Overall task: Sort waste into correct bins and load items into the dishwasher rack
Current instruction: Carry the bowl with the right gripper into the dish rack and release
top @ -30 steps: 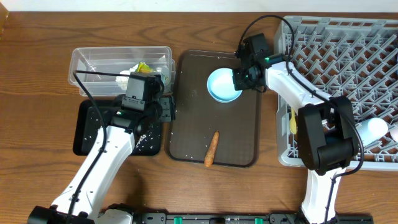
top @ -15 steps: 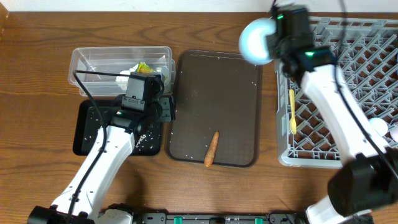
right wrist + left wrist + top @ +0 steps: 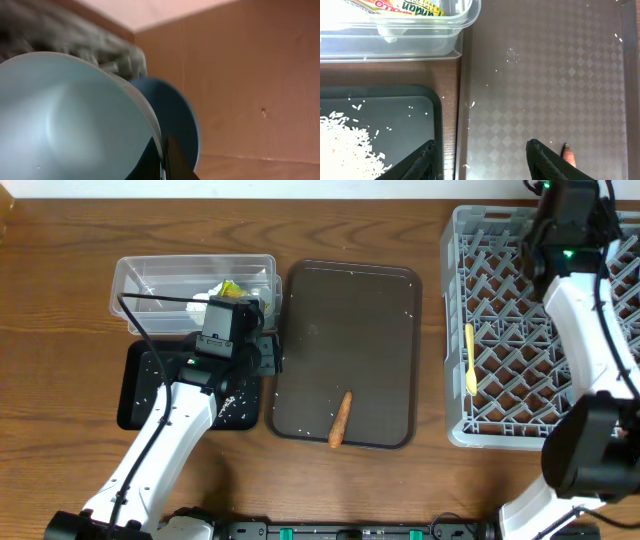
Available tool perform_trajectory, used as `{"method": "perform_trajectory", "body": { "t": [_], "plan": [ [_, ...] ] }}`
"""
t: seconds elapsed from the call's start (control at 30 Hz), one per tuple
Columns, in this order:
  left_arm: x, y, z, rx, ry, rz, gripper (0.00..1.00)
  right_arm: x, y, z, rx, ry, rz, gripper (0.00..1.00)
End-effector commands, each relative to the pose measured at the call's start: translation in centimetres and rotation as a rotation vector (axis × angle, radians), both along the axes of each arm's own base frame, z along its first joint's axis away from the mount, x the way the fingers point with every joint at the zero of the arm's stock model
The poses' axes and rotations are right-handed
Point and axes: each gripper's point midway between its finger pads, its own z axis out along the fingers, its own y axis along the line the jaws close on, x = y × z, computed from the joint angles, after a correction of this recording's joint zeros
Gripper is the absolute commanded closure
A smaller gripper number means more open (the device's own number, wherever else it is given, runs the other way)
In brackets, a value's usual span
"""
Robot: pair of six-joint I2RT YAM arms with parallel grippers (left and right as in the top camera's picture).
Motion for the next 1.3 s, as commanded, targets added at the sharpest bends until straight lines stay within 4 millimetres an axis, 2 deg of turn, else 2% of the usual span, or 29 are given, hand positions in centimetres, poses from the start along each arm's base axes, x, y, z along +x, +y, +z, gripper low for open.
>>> {"method": "perform_trajectory", "body": {
  "t": [0.0,0.17,0.33,0.5,0.7,0.8,0.93,1.07,1.27],
  "plan": [
    [0.2,0.1,0.6,0.003,-0.018,-0.004,0.41,-0.6,-2.2,-1.6,-0.052,0.096,-0.053,0.99],
    [0.2,0.1,0.6,0.002,-0.018,-0.004,0.41,-0.1,-2.7,-4.6,-0.022,0.114,-0.078,0.99],
    [0.2,0.1,0.6,0.003,-0.018,-0.004,0.41,0.6,-1.2,-8.0,0.048,0.145,-0.049,0.99],
    [0.2,0.1,0.6,0.002,-0.018,-0.004,0.41,0.0,-0.2,-10.9,0.074,0.231,-0.048,0.99],
    [0.2,0.1,0.6,0.002,-0.018,-0.004,0.41,-0.2,1.0,-11.4,0.113,0.191,-0.072,0.99],
    [0.2,0.1,0.6,0.002,-0.018,-0.004,0.41,-0.2,2.2,-11.7,0.115,0.207,-0.054,0.98],
    [0.2,0.1,0.6,0.003,-0.018,-0.004,0.41,-0.1,4.0,-11.9,0.114,0.229,-0.021,0.86],
    [0.1,0.1,0.6,0.003,-0.014,-0.004,0.41,-0.2,5.8,-12.3,0.123,0.243,-0.002,0.67],
    [0.1,0.1,0.5,0.004,-0.012,-0.004,0.41,-1.1,7.5,-13.1,0.157,0.247,-0.017,0.56]
  ]
}}
